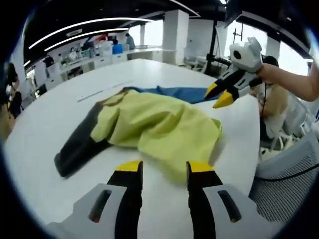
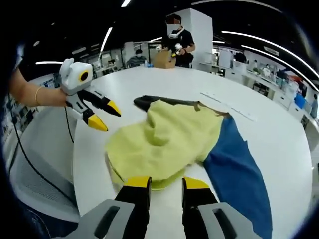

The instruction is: Fold the garment on the visible template until the final outline fits inside the template.

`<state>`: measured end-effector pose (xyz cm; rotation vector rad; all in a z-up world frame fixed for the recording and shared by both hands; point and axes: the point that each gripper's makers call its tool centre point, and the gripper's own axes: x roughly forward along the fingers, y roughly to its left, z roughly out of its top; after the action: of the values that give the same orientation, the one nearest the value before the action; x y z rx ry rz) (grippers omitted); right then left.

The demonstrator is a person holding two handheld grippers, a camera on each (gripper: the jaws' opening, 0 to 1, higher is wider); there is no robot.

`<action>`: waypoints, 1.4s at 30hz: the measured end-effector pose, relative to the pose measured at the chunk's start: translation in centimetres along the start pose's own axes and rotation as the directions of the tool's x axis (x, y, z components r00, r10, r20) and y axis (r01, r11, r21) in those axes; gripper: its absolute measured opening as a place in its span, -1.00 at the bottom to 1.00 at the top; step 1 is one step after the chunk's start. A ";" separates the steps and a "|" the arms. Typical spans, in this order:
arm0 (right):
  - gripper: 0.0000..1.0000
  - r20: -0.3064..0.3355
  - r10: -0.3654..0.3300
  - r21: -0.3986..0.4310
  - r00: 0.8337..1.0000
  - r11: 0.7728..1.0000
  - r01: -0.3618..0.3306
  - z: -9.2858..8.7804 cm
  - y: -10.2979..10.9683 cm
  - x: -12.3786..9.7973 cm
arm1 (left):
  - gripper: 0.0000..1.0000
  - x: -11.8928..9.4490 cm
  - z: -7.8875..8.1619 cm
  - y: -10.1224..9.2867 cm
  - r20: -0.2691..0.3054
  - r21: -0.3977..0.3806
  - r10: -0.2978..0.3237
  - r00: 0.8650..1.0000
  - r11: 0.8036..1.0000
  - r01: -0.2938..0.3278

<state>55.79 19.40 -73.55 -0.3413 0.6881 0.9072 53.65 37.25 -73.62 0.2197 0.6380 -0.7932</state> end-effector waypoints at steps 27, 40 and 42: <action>-0.60 -0.069 0.089 -0.046 0.994 0.995 -0.092 -0.6 -1.7 4.8 | -0.58 3.4 -2.4 1.7 -0.049 -0.053 -0.024 0.999 0.998 0.021; -0.65 -0.082 0.114 -0.087 0.990 0.989 -0.121 -0.4 -1.3 5.9 | -0.59 4.8 -0.6 0.0 -0.003 -0.126 -0.062 0.998 0.990 0.061; -0.66 -0.084 0.114 -0.092 0.990 0.988 -0.122 -0.4 -1.2 6.0 | -0.59 5.0 -0.4 -0.2 -0.004 -0.146 -0.060 0.998 0.987 0.059</action>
<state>59.17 22.11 -77.89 -0.4278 0.7446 1.0462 55.96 34.27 -77.01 0.0701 0.7098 -0.7993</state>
